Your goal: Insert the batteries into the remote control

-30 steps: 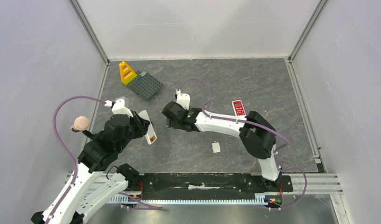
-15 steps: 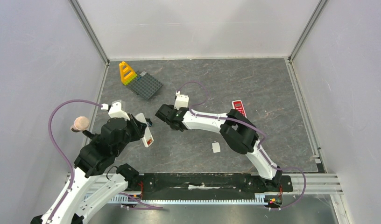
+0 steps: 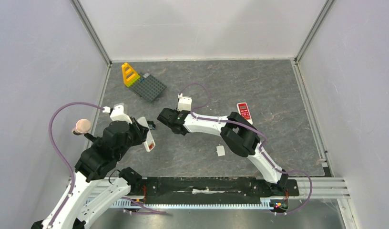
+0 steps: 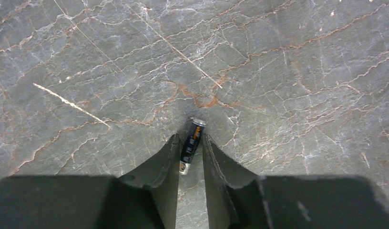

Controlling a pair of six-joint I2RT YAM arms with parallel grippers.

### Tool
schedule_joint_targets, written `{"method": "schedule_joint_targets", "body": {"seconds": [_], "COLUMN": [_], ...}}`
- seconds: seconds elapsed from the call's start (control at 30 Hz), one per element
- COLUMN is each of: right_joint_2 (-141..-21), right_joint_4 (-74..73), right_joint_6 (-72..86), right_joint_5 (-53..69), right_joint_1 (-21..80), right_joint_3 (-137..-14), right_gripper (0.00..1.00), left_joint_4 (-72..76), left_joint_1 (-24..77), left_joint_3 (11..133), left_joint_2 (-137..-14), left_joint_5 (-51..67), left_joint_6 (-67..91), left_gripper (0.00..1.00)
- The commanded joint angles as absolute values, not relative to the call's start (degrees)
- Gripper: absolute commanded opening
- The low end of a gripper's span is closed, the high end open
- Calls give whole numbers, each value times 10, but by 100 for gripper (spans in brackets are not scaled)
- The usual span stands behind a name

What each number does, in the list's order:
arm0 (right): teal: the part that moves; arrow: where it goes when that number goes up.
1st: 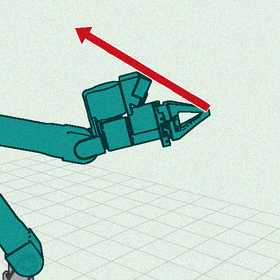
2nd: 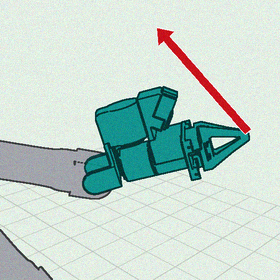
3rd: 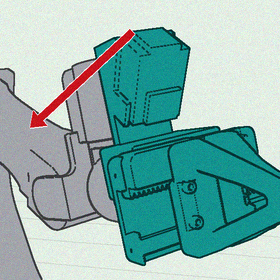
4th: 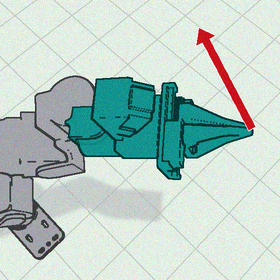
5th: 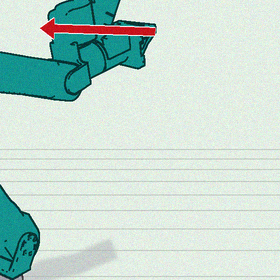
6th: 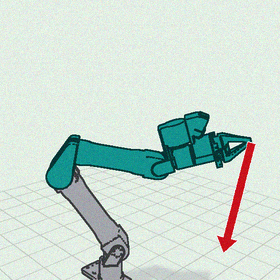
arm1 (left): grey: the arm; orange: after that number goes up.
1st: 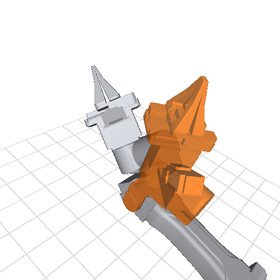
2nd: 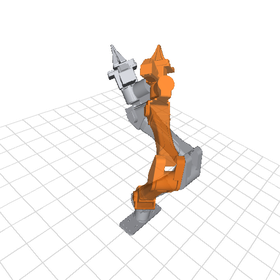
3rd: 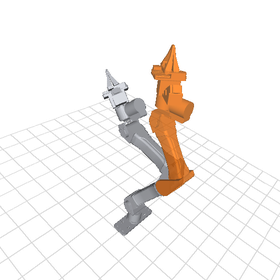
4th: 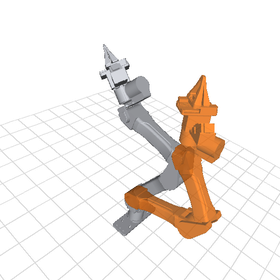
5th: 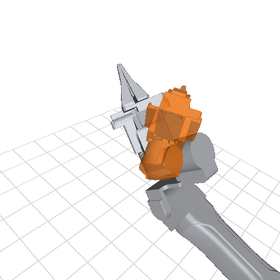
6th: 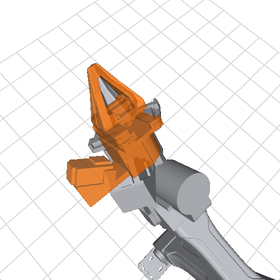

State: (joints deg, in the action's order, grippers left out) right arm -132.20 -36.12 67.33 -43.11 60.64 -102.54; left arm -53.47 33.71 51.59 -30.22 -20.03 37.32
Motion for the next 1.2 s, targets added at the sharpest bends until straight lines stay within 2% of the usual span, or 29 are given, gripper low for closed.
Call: {"method": "schedule_joint_targets", "body": {"seconds": [0.0, 0.07, 0.13, 0.17, 0.33, 0.57, 0.8, 0.87, 1.0, 1.17], "right_joint_2": [-1310, -1296, -1280, -1269, -1166, -962, -728, -680, -633, -583], "right_joint_4": [-387, -381, -357, -343, -208, -137, -29, -43, -163, -252], "right_joint_6": [674, 651, 602, 587, 466, 290, 142, 96, 41, -39], "right_joint_5": [-445, -425, -400, -390, -355, -351, -175, -141, -117, -38], "right_joint_1": [606, 606, 605, 605, 605, 584, 544, 544, 544, 544], "right_joint_3": [-996, -984, -967, -949, -820, -668, -487, -479, -580, -642], "right_gripper": [20, 13, 2, 0, 0, 0, 0, 0, 0, 0], "left_joint_4": [-511, -505, -498, -495, -477, -454, -364, -336, -269, -86], "left_joint_1": [335, 335, 335, 335, 335, 335, 335, 335, 335, 335], "left_joint_3": [530, 527, 523, 522, 522, 527, 499, 496, 487, 433], "left_joint_2": [-306, -305, -305, -305, -302, -310, -346, -365, -409, -477], "left_joint_5": [-201, -188, -171, -163, -110, -7, 140, 185, 249, 344], "left_joint_6": [359, 357, 355, 352, 333, 323, 322, 332, 378, 485], "left_gripper": [2, 2, 2, 2, 2, 2, 2, 2, 2, 2]}}
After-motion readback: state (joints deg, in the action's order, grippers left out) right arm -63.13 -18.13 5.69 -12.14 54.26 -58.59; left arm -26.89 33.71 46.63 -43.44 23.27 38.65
